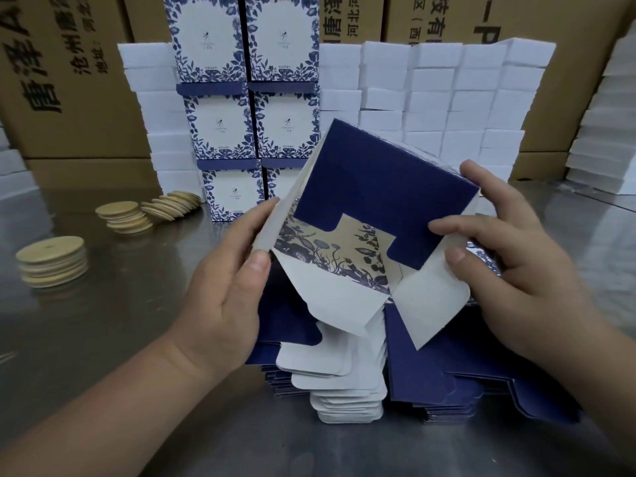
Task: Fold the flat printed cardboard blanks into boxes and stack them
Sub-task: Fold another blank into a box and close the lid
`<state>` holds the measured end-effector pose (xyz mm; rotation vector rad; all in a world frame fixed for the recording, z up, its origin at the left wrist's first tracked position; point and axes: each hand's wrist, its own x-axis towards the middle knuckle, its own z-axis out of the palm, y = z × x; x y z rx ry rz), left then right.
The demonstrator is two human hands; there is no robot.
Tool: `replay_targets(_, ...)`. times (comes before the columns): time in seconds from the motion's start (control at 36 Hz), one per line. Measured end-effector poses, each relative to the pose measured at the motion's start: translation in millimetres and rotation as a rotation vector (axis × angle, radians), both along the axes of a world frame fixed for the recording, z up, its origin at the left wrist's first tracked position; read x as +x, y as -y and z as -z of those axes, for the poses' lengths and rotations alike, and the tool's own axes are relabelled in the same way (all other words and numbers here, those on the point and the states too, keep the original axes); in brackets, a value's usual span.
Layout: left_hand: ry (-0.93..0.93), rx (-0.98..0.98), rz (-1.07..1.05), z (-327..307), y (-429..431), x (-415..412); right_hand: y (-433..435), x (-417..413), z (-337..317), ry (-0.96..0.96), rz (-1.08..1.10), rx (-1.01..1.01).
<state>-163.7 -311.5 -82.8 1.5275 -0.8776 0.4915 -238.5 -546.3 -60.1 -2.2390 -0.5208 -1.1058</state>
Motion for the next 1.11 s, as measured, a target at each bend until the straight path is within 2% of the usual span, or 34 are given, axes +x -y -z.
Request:
replay_targets(0.14, 0.119, 0.0, -0.044, -3.1, 3.3, -0.9, 2.2, -0.3, -1.0, -0.044, 0.02, -0.004)
replay_targets(0.5, 0.144, 0.095, -0.055, -3.5, 0.4, -2.5, 0.2, -2.3, -2.2, -0.116, 0.055, 0.028)
replay_targets(0.69, 0.089, 0.118, -0.173, -10.0, 2.1, -4.1, 0.9, -0.6, -0.8, -0.078, 0.046, -0.022)
replay_targets(0.97, -0.104, -0.029, -0.203, -19.0, 10.0, -16.1, 2.4, -0.3, -1.4, -0.069, 0.084, -0.068)
replay_targets(1.11, -0.151, 0.002, -0.325, -19.3, 11.8, -17.8, 1.1, -1.1, -1.6, -0.08, 0.084, -0.087)
